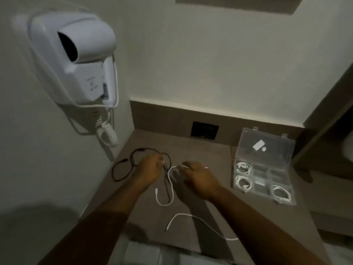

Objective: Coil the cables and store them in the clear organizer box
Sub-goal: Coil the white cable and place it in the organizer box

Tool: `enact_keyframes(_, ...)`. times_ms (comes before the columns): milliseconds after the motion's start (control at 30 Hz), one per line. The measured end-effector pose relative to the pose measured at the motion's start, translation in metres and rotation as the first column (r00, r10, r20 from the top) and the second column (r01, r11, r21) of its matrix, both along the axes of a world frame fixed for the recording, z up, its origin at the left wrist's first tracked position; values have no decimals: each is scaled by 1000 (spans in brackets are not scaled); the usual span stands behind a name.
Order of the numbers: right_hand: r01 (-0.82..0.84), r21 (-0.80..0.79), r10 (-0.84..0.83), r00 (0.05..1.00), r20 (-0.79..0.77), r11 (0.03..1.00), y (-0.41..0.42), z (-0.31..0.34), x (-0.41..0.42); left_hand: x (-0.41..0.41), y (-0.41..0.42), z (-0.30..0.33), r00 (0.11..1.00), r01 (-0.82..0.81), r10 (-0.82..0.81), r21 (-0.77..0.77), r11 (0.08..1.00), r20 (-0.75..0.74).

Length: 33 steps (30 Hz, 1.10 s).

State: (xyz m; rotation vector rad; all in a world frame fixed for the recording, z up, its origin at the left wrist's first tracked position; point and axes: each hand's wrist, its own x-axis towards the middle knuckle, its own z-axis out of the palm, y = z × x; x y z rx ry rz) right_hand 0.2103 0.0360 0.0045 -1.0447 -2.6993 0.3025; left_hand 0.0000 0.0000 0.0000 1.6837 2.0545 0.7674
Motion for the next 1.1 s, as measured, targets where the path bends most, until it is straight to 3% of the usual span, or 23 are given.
enact_keyframes(33,-48,-64,47,999,-3,997,-10,-12,-11,-3,-18,-12,999,30,-32,-81,996,-27)
enact_keyframes(67,-113,-19,113,993,25,993,-19,-24,-19,-7,-31,-28,995,91,-95,-104,990,-25)
enact_keyframes(133,-240,32,225,944,242,970,-35,-45,-32,-13,-59,-60,981,175,-189,-216,961,-44)
enact_keyframes(200,-244,100,200,924,326,965,-34,-56,-33,-15,-73,-79,976,200,-216,-248,948,-38)
enact_keyframes(267,-239,176,183,940,287,955,-29,-53,-34,-10,-77,-87,972,205,-223,-207,957,-70)
enact_keyframes(400,-243,177,224,967,120,954,-24,-31,-36,9,-69,-85,979,178,-192,-166,970,-71)
enact_keyframes(467,-211,169,207,978,38,963,-14,-14,-31,16,-59,-65,991,133,-126,-183,974,49)
enact_keyframes(500,-184,150,187,982,-5,971,-9,-6,-26,19,-56,-52,973,118,-77,-183,976,217)
enact_keyframes(567,-95,95,106,987,-118,991,0,11,-16,25,-51,-19,818,125,-10,-160,979,575)
enact_keyframes(667,52,-52,-67,929,-364,997,8,35,-7,34,-39,46,461,223,-80,-28,974,884)
enact_keyframes(767,94,-326,-295,701,-650,941,3,54,-10,46,-18,110,40,274,-216,198,941,975)
enact_keyframes(833,52,-439,-372,627,-684,897,-7,63,-12,57,-4,143,-96,261,-279,294,919,956)
enact_keyframes(867,31,-440,-351,656,-668,897,-11,67,-14,63,3,153,-121,249,-297,318,915,947)
enact_keyframes(900,18,-416,-309,699,-645,909,-14,71,-14,68,11,162,-100,240,-313,328,914,945)
enact_keyframes(933,22,-379,-268,744,-612,925,-15,77,-13,71,18,166,-12,227,-327,321,919,945)
enact_keyframes(1000,56,-306,-225,804,-551,950,-9,94,-1,74,31,170,323,218,-349,290,932,880)
enact_keyframes(1067,78,-233,-183,863,-470,969,0,112,18,75,39,170,631,246,-369,275,929,682)
enact_keyframes(1100,73,-198,-151,898,-413,977,3,121,26,75,41,169,739,283,-389,271,920,550)
